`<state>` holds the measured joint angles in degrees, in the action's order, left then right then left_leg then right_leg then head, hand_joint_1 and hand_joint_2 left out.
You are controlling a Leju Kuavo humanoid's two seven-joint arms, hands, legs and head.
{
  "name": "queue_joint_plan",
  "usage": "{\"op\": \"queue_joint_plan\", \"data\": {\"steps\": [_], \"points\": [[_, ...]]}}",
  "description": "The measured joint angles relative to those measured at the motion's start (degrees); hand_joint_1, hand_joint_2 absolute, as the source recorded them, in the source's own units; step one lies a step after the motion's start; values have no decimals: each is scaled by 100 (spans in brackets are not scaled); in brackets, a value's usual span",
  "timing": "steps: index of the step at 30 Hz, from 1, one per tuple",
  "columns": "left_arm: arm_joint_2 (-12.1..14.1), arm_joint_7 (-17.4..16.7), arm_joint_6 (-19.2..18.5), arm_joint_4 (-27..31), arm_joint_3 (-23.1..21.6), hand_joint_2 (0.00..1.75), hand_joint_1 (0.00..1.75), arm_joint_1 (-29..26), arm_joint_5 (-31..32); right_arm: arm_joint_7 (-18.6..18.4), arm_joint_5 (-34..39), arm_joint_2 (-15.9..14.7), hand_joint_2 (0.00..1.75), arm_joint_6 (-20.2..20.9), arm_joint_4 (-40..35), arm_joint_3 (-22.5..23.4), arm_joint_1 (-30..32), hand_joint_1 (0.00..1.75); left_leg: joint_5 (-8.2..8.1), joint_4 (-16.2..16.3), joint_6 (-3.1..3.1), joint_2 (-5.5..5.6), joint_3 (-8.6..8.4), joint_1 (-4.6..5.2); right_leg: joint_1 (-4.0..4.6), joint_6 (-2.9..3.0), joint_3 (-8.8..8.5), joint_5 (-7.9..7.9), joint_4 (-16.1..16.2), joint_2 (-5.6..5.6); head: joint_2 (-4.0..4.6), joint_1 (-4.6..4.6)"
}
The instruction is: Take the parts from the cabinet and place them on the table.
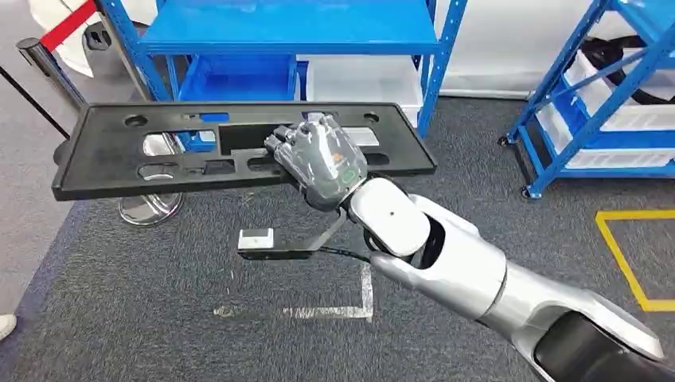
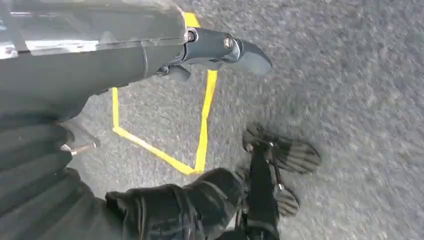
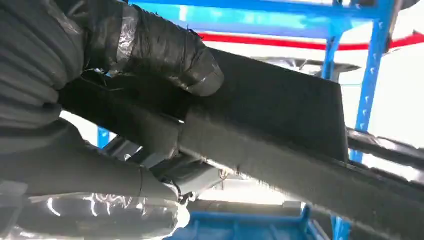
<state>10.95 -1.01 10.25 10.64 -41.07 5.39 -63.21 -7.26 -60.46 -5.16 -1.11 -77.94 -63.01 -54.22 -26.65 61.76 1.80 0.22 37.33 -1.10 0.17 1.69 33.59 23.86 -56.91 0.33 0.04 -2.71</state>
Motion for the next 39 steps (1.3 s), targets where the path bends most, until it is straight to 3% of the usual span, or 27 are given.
{"op": "queue_joint_plan", "data": {"steps": [2,4,5,7,8,9,10,13,14,15,17,18,19,20,21,23,24,26,28,29,30,32,33,34,36,38,39], "points": [[0,2,0,0,-2,175,0,7,-2,0,0,-2,175,4,2,2,5,175,-417,891,41,0,411,-8,1,27,9,6,-17,8,0,-11],[0,0,-20,0,-2,175,0,-21,-2,7,0,-2,175,11,2,2,29,175,-467,1277,72,0,605,-10,0,34,29,15,-44,3,0,-15],[0,0,-24,0,-2,175,0,-29,0,7,0,-2,175,13,2,2,33,175,-307,1099,80,-1,520,-19,-3,27,34,28,-66,-6,0,-9],[2,2,-30,0,-2,175,0,-19,-2,7,0,-2,175,17,2,2,32,175,162,205,86,-10,52,-28,-18,-14,34,74,-137,-13,0,-11],[2,4,-33,0,-2,175,0,-15,0,4,0,-2,175,17,2,2,30,175,224,-192,73,-24,-135,-29,-15,-48,43,107,-188,-12,0,-13],[2,9,-35,0,-2,175,0,-5,0,4,-7,-4,175,20,0,4,27,175,140,-261,26,-10,-223,24,39,-92,89,135,-246,-16,0,-22],[7,17,-35,0,-4,175,0,4,0,4,-11,-4,175,31,0,9,30,175,165,-246,-50,8,-183,12,28,-100,104,130,-245,-16,-2,-2],[0,20,-61,0,-7,175,0,-5,-2,7,-35,-4,175,31,2,9,28,175,205,-276,-147,14,-171,3,37,-166,105,113,-228,-11,-2,-13],[0,22,-83,0,-7,175,0,-1,-2,7,-48,-4,175,28,4,9,28,175,226,-320,-181,14,-199,-21,7,-215,141,188,-278,-27,0,-17],[4,22,-96,0,-7,175,0,-1,-4,9,-70,-2,175,20,9,9,16,175,237,-340,-216,15,-206,-26,7,-240,258,369,-544,-27,0,22],[30,17,-122,0,-7,175,0,-1,-20,13,-107,15,175,-4,41,9,18,175,243,-343,-247,23,-193,-27,-33,-275,697,766,-1448,-28,0,26],[35,15,-127,0,-7,175,0,0,-22,28,-120,28,175,-13,74,9,31,175,243,-342,-247,34,-189,-25,-43,-286,882,875,-1812,-27,-2,22],[37,7,-127,0,-7,175,0,-1,-26,44,-131,35,175,-15,112,9,39,175,243,-341,-246,48,-189,-25,-52,-293,975,867,-1972,-27,0,31],[39,0,-127,0,-7,175,0,-1,-37,52,-136,52,175,-17,153,9,40,175,243,-338,-246,76,-190,-26,-66,-290,933,731,-1863,-28,-2,26],[39,-2,-127,0,-7,175,0,0,-37,61,-140,66,175,-20,179,9,38,175,242,-327,-244,103,-191,-25,-72,-273,765,501,-1508,-30,-2,26],[39,-4,-127,0,-7,175,0,5,-37,63,-140,96,175,-24,216,9,26,175,235,-314,-218,168,-194,-26,-70,-206,267,51,-516,-130,0,31],[37,-4,-127,0,-9,175,0,7,-37,79,-140,124,175,-39,238,9,17,175,238,-304,-171,220,-160,-15,-66,-173,135,121,-271,-357,0,22],[42,-13,-125,0,-7,175,0,34,-39,79,-142,160,175,-50,271,9,12,175,272,-323,-82,270,-123,-22,-37,-195,132,100,-227,-251,0,29],[48,-15,-118,0,-9,175,0,20,-50,83,-142,173,175,-48,306,9,9,175,316,-384,6,350,-132,-41,-52,-137,113,66,-163,-168,-2,29],[61,-15,-116,0,-9,175,0,3,-55,81,-144,199,175,-50,319,9,6,175,278,-345,14,273,-85,-59,-83,-93,77,25,-94,-103,-2,13],[63,-15,-120,0,-9,175,0,7,-55,79,-144,232,175,-50,334,9,-2,175,108,-122,39,129,1,-52,-79,-66,66,21,-80,-65,0,-6],[63,-15,-118,0,-9,175,0,18,-57,79,-144,245,175,-50,347,9,-14,175,-175,387,59,78,238,-52,-65,-38,67,25,-82,-2,-2,-13],[66,-13,-120,0,-9,175,0,17,-57,79,-146,251,175,-48,367,9,-12,175,-392,913,79,68,489,-52,-48,-30,66,31,-83,56,0,-2],[66,-13,-125,0,-9,175,0,14,-57,90,-146,254,175,-46,387,7,-8,175,-471,1195,90,66,629,-52,-37,-23,68,35,-86,94,-2,-11],[63,-9,-129,0,-9,175,0,-4,-59,96,-157,262,175,-42,418,0,-6,175,-385,1261,96,46,663,-52,-19,-8,68,48,-97,167,0,-4],[68,-7,-131,0,-9,175,0,-12,-61,94,-170,293,175,-42,442,0,-7,175,19,577,76,-21,313,-46,-11,-17,64,78,-130,244,0,-6],[79,-4,-131,0,-9,175,0,-11,-61,94,-179,315,175,-42,446,0,-12,175,253,24,49,-154,12,-30,-9,-37,59,107,-161,289,0,-9]]}}
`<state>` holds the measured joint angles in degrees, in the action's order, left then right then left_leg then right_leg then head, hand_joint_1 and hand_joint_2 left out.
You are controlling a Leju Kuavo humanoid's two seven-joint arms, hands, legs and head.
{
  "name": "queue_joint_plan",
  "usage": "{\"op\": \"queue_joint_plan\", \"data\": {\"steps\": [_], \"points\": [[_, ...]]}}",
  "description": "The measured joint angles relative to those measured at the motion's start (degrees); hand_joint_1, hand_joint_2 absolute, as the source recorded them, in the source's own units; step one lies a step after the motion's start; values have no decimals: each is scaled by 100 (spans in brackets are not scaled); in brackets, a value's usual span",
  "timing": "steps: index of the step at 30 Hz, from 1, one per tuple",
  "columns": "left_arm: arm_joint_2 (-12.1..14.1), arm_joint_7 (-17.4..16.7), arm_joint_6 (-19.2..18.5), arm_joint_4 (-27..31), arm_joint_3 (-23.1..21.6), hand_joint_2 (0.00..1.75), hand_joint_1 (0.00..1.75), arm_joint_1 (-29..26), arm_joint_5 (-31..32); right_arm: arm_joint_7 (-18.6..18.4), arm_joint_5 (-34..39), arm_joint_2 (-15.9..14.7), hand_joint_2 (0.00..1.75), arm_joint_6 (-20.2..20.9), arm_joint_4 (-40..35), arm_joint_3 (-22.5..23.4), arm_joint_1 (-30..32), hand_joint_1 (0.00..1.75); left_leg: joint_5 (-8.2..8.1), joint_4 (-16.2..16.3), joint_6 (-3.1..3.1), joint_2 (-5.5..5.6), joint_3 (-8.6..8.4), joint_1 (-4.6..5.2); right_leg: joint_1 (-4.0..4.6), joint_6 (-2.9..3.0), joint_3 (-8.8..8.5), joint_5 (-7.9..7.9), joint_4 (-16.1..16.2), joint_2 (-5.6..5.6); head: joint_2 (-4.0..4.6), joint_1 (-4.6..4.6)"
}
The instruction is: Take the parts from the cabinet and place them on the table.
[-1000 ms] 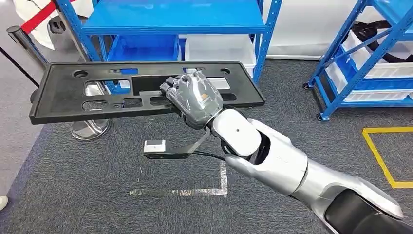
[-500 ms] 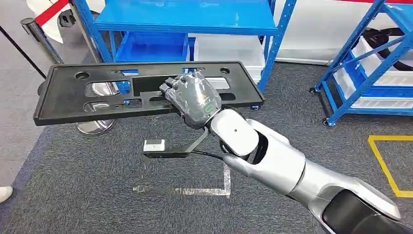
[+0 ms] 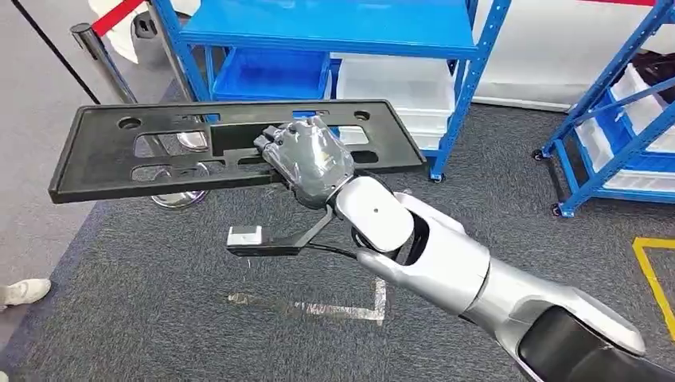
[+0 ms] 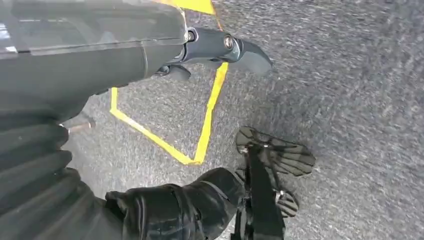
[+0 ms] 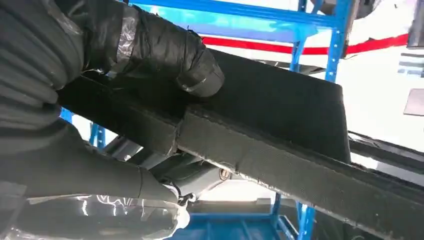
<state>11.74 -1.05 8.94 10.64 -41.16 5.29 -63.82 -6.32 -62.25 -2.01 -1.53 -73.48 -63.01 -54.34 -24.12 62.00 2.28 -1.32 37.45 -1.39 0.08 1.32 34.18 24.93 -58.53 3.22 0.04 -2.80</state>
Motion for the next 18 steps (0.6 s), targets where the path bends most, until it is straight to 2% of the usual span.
{"op": "queue_joint_plan", "data": {"steps": [1,2,5,6,7,8,9,10,11,12,13,15,16,17,18], "points": [[0,4,-2,0,0,175,0,16,0,0,-2,4,175,0,4,0,-2,175,-55,-288,-42,-240,-121,52,13,-23,3,25,-24,33,0,0],[2,4,-2,0,0,175,0,24,0,0,-4,11,175,0,11,2,-11,175,-16,-319,-113,-155,-150,88,64,-59,18,53,-66,67,-2,11],[2,4,-2,0,0,175,0,13,0,18,-4,28,175,0,28,2,-12,175,1,-316,-189,18,-117,72,77,-105,-13,73,-46,218,0,15],[0,4,-2,0,0,175,0,7,0,18,-4,30,175,0,35,0,-17,175,23,-356,-222,52,-147,40,78,-155,-9,111,-64,170,-2,13],[-2,7,-2,0,0,175,0,11,0,18,-4,31,175,0,42,2,-22,175,32,-371,-236,99,-156,25,39,-197,53,225,-196,-48,0,26],[-2,4,-2,0,-2,175,0,14,0,20,-4,30,175,0,42,0,-35,175,38,-370,-265,133,-150,15,31,-217,187,420,-502,-186,0,28],[-2,4,2,0,-2,175,0,24,0,20,-7,28,175,0,50,2,-34,175,44,-368,-282,189,-145,14,15,-232,413,658,-999,-257,-2,26],[-2,7,2,0,-2,175,0,23,0,20,-7,26,175,2,66,0,-22,175,41,-367,-286,244,-140,15,1,-243,625,823,-1433,-281,0,28],[-2,4,2,0,-2,175,0,22,2,20,-7,26,175,2,83,0,-3,175,41,-363,-285,304,-136,14,-11,-250,790,889,-1741,-290,-2,22],[-2,4,2,0,-2,175,0,17,2,20,-7,26,175,2,96,0,12,175,40,-355,-285,369,-136,10,-23,-257,836,820,-1794,-292,0,26],[-4,4,0,0,-2,175,0,12,2,20,-7,26,175,2,109,0,15,175,35,-344,-277,441,-136,1,-36,-254,749,616,-1569,-302,0,24],[-9,4,-2,0,-4,175,0,14,4,20,-9,26,175,2,111,0,9,175,20,-320,-251,577,-145,-21,-69,-234,343,129,-696,-390,0,28],[-9,4,-4,0,-7,175,0,16,4,20,-9,26,175,2,111,0,4,175,7,-311,-220,639,-146,-38,-94,-214,131,10,-200,-622,0,28],[-9,7,-4,0,-9,175,0,28,7,24,-11,31,175,2,109,0,3,175,17,-297,-169,699,-104,-17,-93,-208,52,81,-94,-764,0,22],[-9,7,-4,0,-9,175,0,32,7,28,-11,30,175,2,111,0,2,175,41,-315,-126,740,-77,-33,-94,-198,42,70,-100,-698,-2,15]]}}
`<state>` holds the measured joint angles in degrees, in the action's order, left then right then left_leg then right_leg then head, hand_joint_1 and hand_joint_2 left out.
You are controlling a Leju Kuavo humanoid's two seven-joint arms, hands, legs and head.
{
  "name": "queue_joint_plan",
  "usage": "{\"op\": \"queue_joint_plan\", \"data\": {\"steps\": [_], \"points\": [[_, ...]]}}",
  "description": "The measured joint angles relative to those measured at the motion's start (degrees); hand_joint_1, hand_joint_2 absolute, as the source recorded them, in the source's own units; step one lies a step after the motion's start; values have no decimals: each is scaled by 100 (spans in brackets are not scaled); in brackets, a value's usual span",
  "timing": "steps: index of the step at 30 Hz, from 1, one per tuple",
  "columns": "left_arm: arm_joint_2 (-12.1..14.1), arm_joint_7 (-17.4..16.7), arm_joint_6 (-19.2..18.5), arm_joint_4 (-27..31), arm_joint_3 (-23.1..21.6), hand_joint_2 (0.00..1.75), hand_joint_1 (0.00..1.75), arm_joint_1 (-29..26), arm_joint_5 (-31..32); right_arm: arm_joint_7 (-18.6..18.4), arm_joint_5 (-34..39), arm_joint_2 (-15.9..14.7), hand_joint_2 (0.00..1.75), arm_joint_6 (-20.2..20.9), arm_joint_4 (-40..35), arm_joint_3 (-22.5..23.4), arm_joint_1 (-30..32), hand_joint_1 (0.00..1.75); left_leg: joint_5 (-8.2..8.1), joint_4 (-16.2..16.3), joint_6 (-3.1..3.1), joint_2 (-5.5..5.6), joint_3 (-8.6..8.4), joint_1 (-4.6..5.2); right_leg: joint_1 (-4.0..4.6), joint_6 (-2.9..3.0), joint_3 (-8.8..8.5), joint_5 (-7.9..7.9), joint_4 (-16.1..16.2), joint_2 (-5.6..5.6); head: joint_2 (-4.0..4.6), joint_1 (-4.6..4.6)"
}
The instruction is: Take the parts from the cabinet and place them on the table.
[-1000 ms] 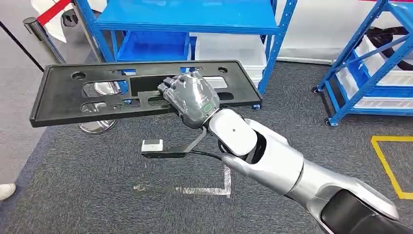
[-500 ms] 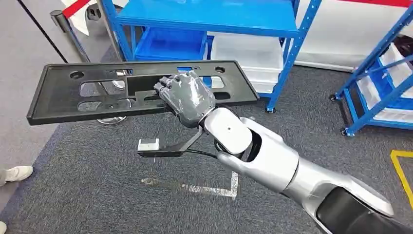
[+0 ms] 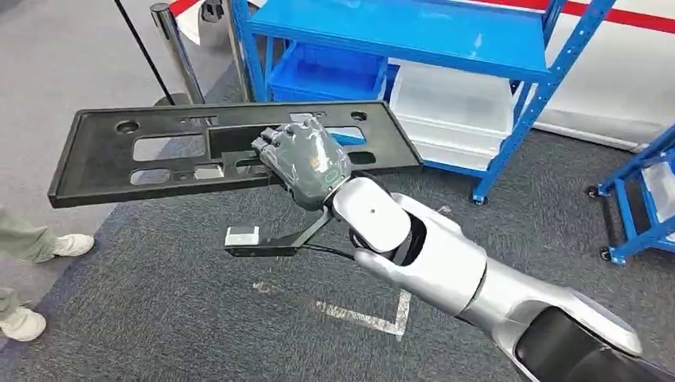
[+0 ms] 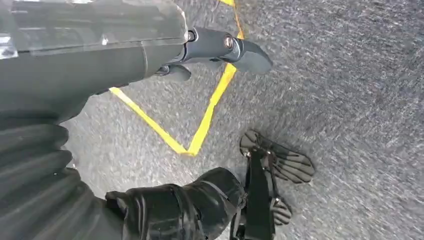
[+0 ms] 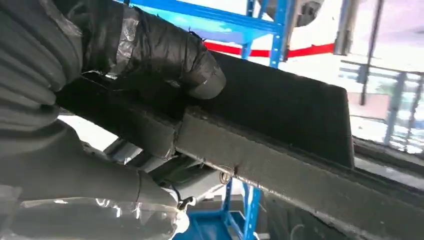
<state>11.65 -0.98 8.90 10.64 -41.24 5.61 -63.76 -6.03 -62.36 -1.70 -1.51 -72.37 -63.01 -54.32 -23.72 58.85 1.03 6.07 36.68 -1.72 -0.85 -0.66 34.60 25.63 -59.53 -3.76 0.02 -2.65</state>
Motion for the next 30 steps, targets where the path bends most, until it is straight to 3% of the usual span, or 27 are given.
{"op": "queue_joint_plan", "data": {"steps": [2,3,4,5,6,8,9,10,12,13,14,15,18,19,20,21,23,24,25,27,28,29,30], "points": [[2,-2,-2,0,-4,175,0,-43,0,-2,-7,0,175,7,-2,0,7,175,50,-65,98,113,8,-51,68,50,5,-11,6,83,2,15],[11,-2,-2,-2,-11,175,0,-55,0,-2,-7,4,175,11,-2,0,1,175,51,-76,133,158,17,-40,0,108,-23,-50,79,147,0,7],[2,-2,-9,0,-17,175,0,-66,2,-2,-9,20,175,26,-2,2,-1,175,-25,19,133,-144,66,-32,1,140,-56,-70,118,215,2,-2],[0,-4,-9,0,-22,175,0,-46,2,-4,-9,28,175,35,-4,2,-11,175,-208,308,152,-410,200,-9,11,183,-58,-75,127,270,2,-42],[2,-4,-7,0,-26,175,0,-22,2,-7,-11,28,175,39,-4,2,-12,175,-405,713,166,-500,394,-9,36,213,-57,-68,123,340,0,-44],[2,-4,-9,0,-35,175,0,-18,2,0,-13,26,175,68,0,0,16,175,-708,1531,182,-556,792,-8,72,243,-53,-48,110,479,0,-46],[0,-4,-9,0,-42,175,0,-21,2,4,-18,26,175,72,0,0,31,175,-688,1644,183,-566,845,-8,86,249,-53,-40,102,535,2,-44],[0,-4,-9,0,-52,175,0,-28,2,4,-24,28,175,76,0,0,33,175,-555,1494,170,-573,763,-6,99,256,-54,-26,88,593,2,-41],[4,-4,-7,0,-68,175,0,-29,2,2,-26,28,175,81,-2,0,29,175,-128,633,108,-665,285,23,122,244,-60,15,51,706,2,-44],[9,-4,-9,0,-68,175,0,-22,4,2,-26,28,175,81,-2,2,27,175,-17,132,46,-905,16,71,137,229,-73,41,30,761,2,-46],[9,-4,-9,0,-70,175,0,-2,7,4,-31,26,175,83,-2,2,23,175,-71,72,-4,-985,-49,139,193,202,-63,59,21,812,2,-39],[9,0,-9,0,-72,175,0,-2,13,2,-42,24,175,90,-2,2,26,175,-46,45,-45,-887,-23,138,181,182,-66,61,22,842,2,-28],[9,2,-17,0,-81,175,0,-28,26,2,-61,26,175,125,-35,2,24,175,-14,-3,-118,-736,-16,135,195,115,-116,76,56,999,0,-39],[4,4,-20,0,-83,175,0,-40,37,-6,-70,22,175,135,-50,2,25,175,19,-69,-154,-693,-71,62,178,77,-85,134,26,934,0,-31],[2,9,-24,0,-83,175,0,-35,39,-7,-74,22,175,138,-52,2,18,175,32,-91,-175,-644,-81,60,154,46,-40,273,-158,661,2,-15],[2,9,-24,0,-85,175,0,-25,41,-9,-85,20,175,144,-68,2,11,175,43,-91,-204,-601,-74,57,130,31,148,509,-570,483,2,2],[2,11,-24,0,-92,175,0,-16,46,-11,-94,-2,175,190,-66,2,42,175,42,-86,-206,-477,-61,58,99,-8,579,866,-1474,388,2,9],[2,11,-24,0,-103,175,0,-20,46,-11,-103,-13,175,216,-66,2,65,175,42,-79,-206,-407,-56,57,82,-21,701,880,-1688,384,2,11],[0,11,-24,0,-109,175,0,-25,46,-13,-109,-17,175,236,-66,2,70,175,41,-65,-204,-337,-53,51,65,-32,687,755,-1612,384,0,7],[0,11,-28,0,-111,175,0,-27,46,-20,-124,-22,175,254,-66,2,57,175,21,-16,-173,-200,-45,30,24,-44,353,266,-859,338,0,9],[0,11,-33,0,-114,175,0,-24,46,-22,-125,-22,175,262,-68,2,43,175,1,17,-141,-132,-37,16,-13,-54,110,10,-347,186,0,9],[2,11,-35,0,-114,175,0,-20,44,-22,-127,-26,175,286,-66,2,36,175,-10,37,-105,-79,-9,9,-52,-58,15,67,-134,-126,2,5],[2,4,-35,0,-114,175,0,5,44,-22,-129,-28,175,317,-81,2,22,175,-4,80,-46,-12,46,28,-34,-55,-52,90,-5,-156,0,-2]]}}
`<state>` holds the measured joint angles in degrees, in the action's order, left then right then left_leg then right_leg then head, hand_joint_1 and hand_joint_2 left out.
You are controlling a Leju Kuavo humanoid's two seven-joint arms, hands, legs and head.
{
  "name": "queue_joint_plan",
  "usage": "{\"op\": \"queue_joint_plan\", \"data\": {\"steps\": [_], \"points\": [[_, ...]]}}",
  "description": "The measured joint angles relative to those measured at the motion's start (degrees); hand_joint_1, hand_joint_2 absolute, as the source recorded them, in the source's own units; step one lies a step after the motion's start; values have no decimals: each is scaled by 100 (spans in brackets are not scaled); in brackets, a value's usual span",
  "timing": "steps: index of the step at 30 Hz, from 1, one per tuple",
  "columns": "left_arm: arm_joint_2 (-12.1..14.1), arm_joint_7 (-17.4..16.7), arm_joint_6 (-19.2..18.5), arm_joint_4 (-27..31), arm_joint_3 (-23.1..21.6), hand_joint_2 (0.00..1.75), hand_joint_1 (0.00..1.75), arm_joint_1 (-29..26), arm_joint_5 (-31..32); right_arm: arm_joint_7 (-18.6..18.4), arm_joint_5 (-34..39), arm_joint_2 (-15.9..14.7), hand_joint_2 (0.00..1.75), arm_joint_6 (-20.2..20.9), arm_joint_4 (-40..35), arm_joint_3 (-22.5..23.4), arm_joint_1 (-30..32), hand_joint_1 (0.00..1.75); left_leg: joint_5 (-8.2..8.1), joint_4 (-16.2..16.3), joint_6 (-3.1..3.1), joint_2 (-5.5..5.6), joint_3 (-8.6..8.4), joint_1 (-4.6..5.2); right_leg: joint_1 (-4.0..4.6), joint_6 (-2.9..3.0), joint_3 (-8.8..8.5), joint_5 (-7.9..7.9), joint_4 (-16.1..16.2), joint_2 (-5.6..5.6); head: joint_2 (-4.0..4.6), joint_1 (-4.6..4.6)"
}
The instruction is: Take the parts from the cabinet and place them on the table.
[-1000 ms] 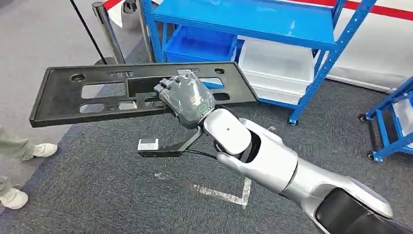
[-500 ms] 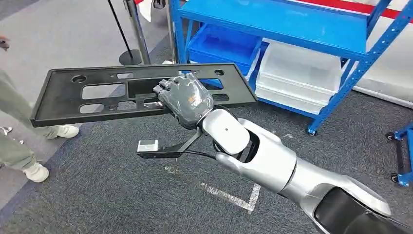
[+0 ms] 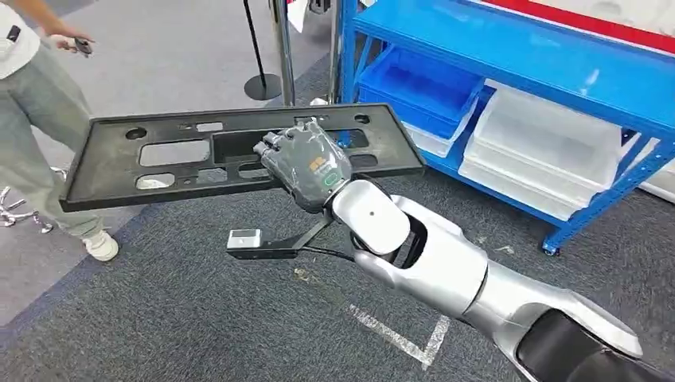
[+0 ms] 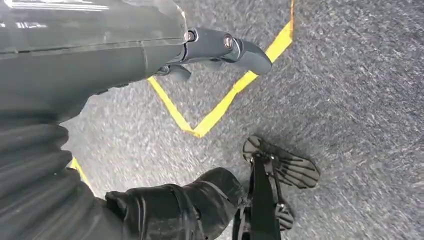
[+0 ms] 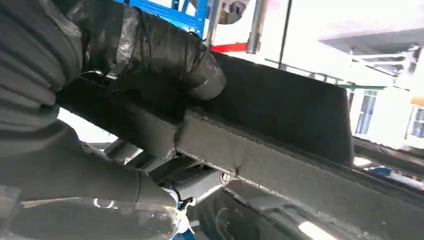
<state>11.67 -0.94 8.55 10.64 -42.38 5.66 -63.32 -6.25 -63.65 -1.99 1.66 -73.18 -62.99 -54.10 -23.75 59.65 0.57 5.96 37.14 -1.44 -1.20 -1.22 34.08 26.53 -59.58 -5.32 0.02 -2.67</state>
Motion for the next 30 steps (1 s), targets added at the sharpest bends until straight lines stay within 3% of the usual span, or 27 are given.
{"op": "queue_joint_plan", "data": {"steps": [3,4,5,6,8,9,10,11,13,14,15,16,18,19,20,21,22,24,25,26,27,28,29,30], "points": [[0,-4,0,-2,-4,175,0,-55,0,-65,-5,-24,175,325,-15,0,-81,175,88,-88,138,180,47,-71,41,81,24,-30,-24,175,0,9],[11,-4,0,-2,-4,175,0,-64,0,-107,44,-33,175,457,-15,2,-185,175,71,-69,156,122,86,-82,-14,140,10,-69,36,255,0,13],[-4,-2,-17,-2,-7,175,0,-64,2,-144,96,-41,175,579,-2,2,-269,175,11,42,166,-159,155,-51,2,161,-3,-80,47,306,2,-4],[-2,2,-20,-2,-7,175,0,-52,2,-175,173,-79,175,735,18,4,-434,175,-200,391,175,-416,315,-35,16,188,0,-82,51,375,0,-61],[-2,15,-39,-2,-7,175,0,-28,-9,-223,300,-188,175,990,116,7,-746,175,-581,1283,192,-544,728,-36,55,225,0,-64,46,541,2,-63],[-4,18,-52,-2,-7,175,0,-30,-20,-236,361,-267,175,1113,199,11,-898,175,-653,1587,193,-557,874,-36,72,232,1,-60,43,620,0,-63],[-9,18,-50,-2,-7,175,0,-38,-31,-238,420,-333,175,1211,269,13,-1037,175,-604,1620,185,-563,885,-36,83,234,0,-58,42,689,2,-63],[-11,15,-50,-2,-7,175,0,-51,-46,-238,474,-413,175,1278,344,33,-1176,175,-450,1409,170,-569,771,-36,94,239,0,-52,38,756,2,-61],[-11,11,-50,-2,-7,175,0,-62,-61,-265,555,-531,175,1370,487,74,-1467,175,9,457,115,-677,244,-16,106,221,-6,-23,19,872,0,-66],[-9,9,-50,-4,-7,175,0,-58,-72,-273,581,-575,175,1385,551,98,-1593,175,11,72,74,-876,83,28,115,199,-8,-8,13,922,2,-61],[-9,2,-48,-4,-7,175,0,-51,-92,-312,621,-634,175,1427,616,120,-1714,175,-15,-5,22,-971,8,129,169,173,12,-1,2,958,2,-66],[-9,-9,-48,-4,-9,175,0,-47,-98,-370,682,-689,175,1502,684,125,-1820,175,-11,5,-36,-880,24,119,160,148,8,-5,21,990,0,-52],[-9,-42,-48,-4,-9,175,0,-67,-109,-442,763,-774,175,1567,808,125,-1941,175,-11,-3,-73,-776,38,128,161,109,-42,9,55,1111,2,-50],[-9,-48,-48,-4,-9,175,0,-72,-109,-455,789,-808,175,1567,841,131,-2000,175,18,-63,-120,-725,12,101,176,67,-60,36,48,1153,0,-53],[-20,-50,-50,-4,-9,175,0,-84,-111,-461,806,-863,175,1567,885,140,-2039,175,38,-104,-148,-681,-16,70,126,33,-13,117,-37,948,2,-48],[-22,-50,-50,-4,-9,175,0,-67,-111,-496,850,-915,175,1571,920,146,-2097,175,49,-115,-186,-641,-21,64,117,30,121,296,-315,695,0,-46],[-22,-57,-48,-4,-9,175,0,-58,-114,-544,883,-968,175,1589,955,153,-2141,175,52,-115,-194,-590,-19,64,119,23,340,517,-775,580,0,-35],[-24,-66,-41,-4,-9,175,0,-51,-131,-618,968,-1051,175,1672,1012,153,-2169,175,41,-107,-212,-477,-22,64,116,0,777,790,-1620,527,0,-39],[-24,-72,-42,-4,-9,175,0,-50,-151,-634,994,-1104,175,1689,1040,153,-2168,175,38,-95,-214,-412,-23,60,110,-11,892,764,-1777,528,0,-35],[-24,-74,-41,-4,-9,175,0,-51,-157,-638,1012,-1143,175,1700,1065,153,-2172,175,33,-81,-216,-329,-27,47,95,-20,870,597,-1648,527,0,-33],[-26,-76,-42,-4,-9,175,0,-53,-162,-640,1019,-1174,175,1700,1084,153,-2189,175,23,-64,-202,-254,-28,35,72,-26,738,347,-1301,519,0,-33],[-28,-79,-42,-4,-9,175,0,-55,-162,-640,1019,-1200,175,1700,1102,153,-2230,175,4,-34,-175,-177,-30,20,41,-37,509,30,-754,468,2,-31],[-28,-81,-42,-4,-9,175,0,-57,-164,-645,1023,-1250,175,1702,1121,160,-2267,175,-20,-2,-138,-113,-15,12,-11,-56,310,-199,-290,303,0,-28],[-24,-83,-35,-4,-9,175,0,-51,-166,-673,1029,-1285,175,1705,1145,160,-2297,175,-39,41,-103,-62,26,34,-31,-66,229,-113,-149,74,2,-22]]}}
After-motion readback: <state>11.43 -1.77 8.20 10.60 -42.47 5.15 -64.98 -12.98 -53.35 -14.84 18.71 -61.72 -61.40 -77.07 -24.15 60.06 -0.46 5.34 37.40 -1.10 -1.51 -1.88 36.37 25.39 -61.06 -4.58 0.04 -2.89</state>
